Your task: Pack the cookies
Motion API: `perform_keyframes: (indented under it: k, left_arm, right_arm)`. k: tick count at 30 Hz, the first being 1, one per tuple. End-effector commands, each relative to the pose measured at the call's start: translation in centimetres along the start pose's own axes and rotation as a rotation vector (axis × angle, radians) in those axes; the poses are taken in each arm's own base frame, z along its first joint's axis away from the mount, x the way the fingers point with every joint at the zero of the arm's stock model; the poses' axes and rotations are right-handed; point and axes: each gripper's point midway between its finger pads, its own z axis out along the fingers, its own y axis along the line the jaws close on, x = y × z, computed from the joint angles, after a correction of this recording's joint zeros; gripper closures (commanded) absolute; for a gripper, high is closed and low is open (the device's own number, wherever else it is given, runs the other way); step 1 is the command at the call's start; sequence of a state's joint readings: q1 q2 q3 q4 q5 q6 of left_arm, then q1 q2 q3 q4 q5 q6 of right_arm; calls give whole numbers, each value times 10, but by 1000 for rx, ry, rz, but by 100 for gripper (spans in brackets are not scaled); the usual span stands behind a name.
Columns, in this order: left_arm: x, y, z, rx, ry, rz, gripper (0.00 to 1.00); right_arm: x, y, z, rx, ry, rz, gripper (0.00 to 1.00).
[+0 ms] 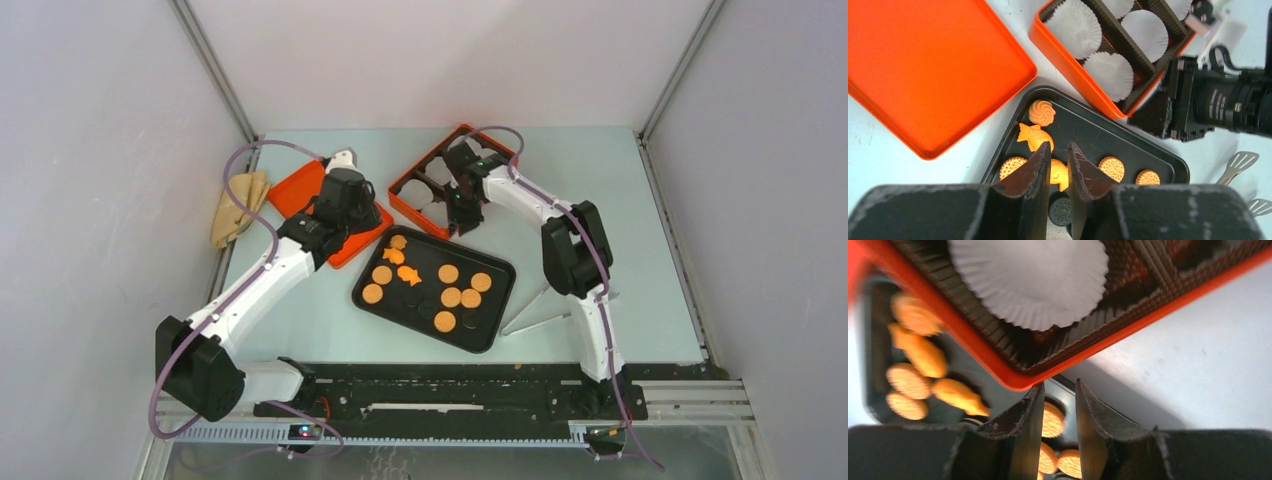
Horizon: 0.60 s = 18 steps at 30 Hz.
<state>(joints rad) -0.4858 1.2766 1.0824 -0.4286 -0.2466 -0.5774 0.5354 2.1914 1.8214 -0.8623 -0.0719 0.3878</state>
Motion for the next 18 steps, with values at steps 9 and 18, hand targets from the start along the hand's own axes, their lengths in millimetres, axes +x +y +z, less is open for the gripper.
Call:
perform_keyframes:
  k: [9,18]
  left_arm:
    - [0,6,3,-27,-17,-11,76]
    - [0,11,0,-49,-23,4,76]
  right_arm:
    - [-119,0,-51,-27,-279,46,64]
    - [-164,-69,-11,32,-314,181,67]
